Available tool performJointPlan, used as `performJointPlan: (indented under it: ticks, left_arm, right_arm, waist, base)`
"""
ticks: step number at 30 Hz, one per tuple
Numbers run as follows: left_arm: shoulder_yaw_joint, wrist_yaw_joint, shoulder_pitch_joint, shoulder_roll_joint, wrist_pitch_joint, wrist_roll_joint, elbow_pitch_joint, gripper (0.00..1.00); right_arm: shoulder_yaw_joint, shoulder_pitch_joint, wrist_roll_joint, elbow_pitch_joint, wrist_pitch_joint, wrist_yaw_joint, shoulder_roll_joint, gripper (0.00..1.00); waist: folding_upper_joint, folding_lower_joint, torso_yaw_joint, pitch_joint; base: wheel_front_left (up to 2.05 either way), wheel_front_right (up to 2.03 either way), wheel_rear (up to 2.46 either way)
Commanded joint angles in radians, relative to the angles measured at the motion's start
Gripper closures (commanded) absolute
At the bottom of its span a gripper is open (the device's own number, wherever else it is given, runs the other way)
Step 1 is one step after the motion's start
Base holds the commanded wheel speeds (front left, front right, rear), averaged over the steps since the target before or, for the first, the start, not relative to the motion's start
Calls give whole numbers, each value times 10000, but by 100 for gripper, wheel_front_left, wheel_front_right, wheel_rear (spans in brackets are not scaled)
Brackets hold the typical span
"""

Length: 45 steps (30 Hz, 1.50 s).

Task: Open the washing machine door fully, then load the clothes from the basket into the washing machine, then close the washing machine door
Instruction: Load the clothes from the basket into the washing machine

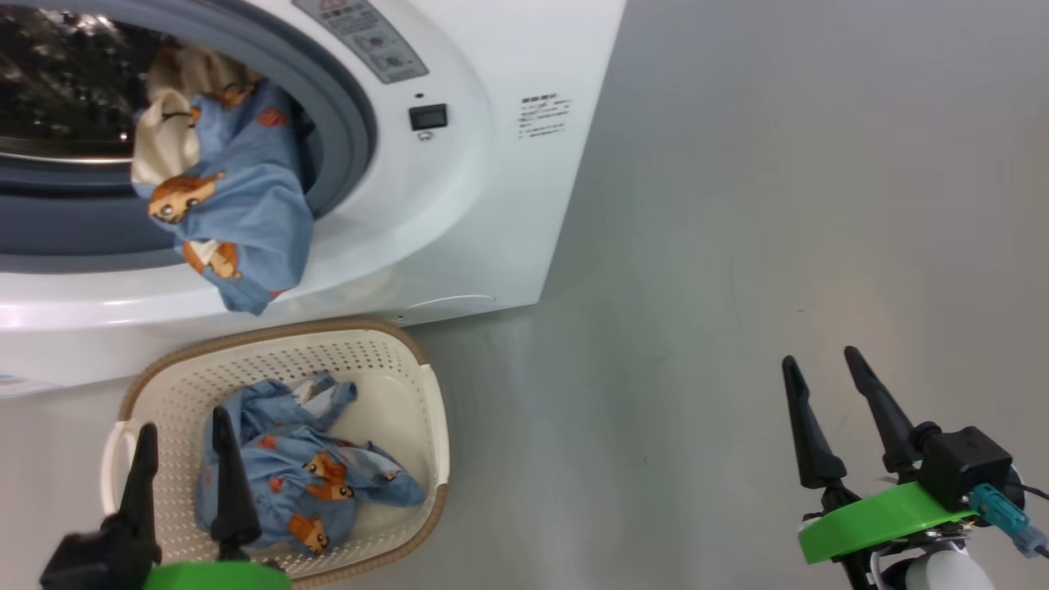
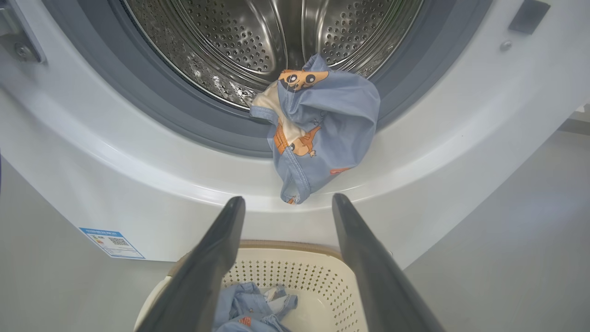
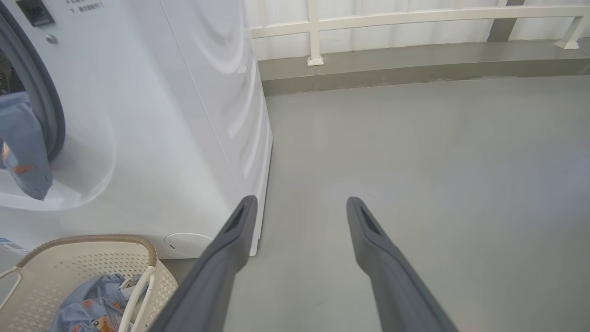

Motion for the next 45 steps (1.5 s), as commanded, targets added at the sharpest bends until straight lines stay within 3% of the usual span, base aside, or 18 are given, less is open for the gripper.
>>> performJointPlan:
  ticks: [1,13,23,33,34,35,36,38,39,45]
  left_arm:
    - [279,-12,-304,82,41,-48,-206,0]
    - [134,-257,-2065,332,668,-347,1001,0]
    - [70,-363,-3820,373,165,-424,2954,0]
    - [323,-146,-5093,601,-354,-287,4700,0]
    - [347,-127,-5176,624,-388,-269,4815,15]
    - [373,-96,-5250,651,-418,-241,4913,44]
    - [373,-96,-5250,651,-418,-241,4913,44]
    - [398,-72,-5360,685,-467,-192,5052,73]
    - [404,-70,-5401,702,-484,-167,5106,100]
    - [437,-84,-5546,809,-538,-36,5192,100]
  right_arm:
    - [291,-53,60,-188,-48,14,-24,0]
    - [409,-328,164,-129,-48,14,89,0]
    - [446,-476,201,-98,-48,14,134,0]
    - [477,-562,222,-118,-48,14,153,0]
    - [476,-566,227,-118,-48,14,155,0]
    - [474,-570,231,-117,-48,14,156,0]
    - [474,-570,231,-117,-48,14,156,0]
    - [462,-573,237,-116,-48,14,158,0]
    - [454,-574,239,-118,-48,14,158,0]
    - [423,-577,236,-108,-48,14,162,0]
  waist:
    - [0,0,-117,61]
    - [0,0,-826,428]
    - [0,0,-1116,630]
    - [0,0,-1287,823]
    - [0,0,-1301,844]
    - [0,0,-1313,863]
    - [0,0,-1313,863]
    - [0,0,-1325,894]
    - [0,0,-1326,906]
    - [0,0,-1284,924]
  base:
    - [0,0,0]
    - [0,0,0]
    - [0,0,0]
    - [0,0,0]
    - [0,0,0]
    - [0,0,0]
    - [0,0,0]
    - [0,0,0]
    - [0,0,0]
    - [0,0,0]
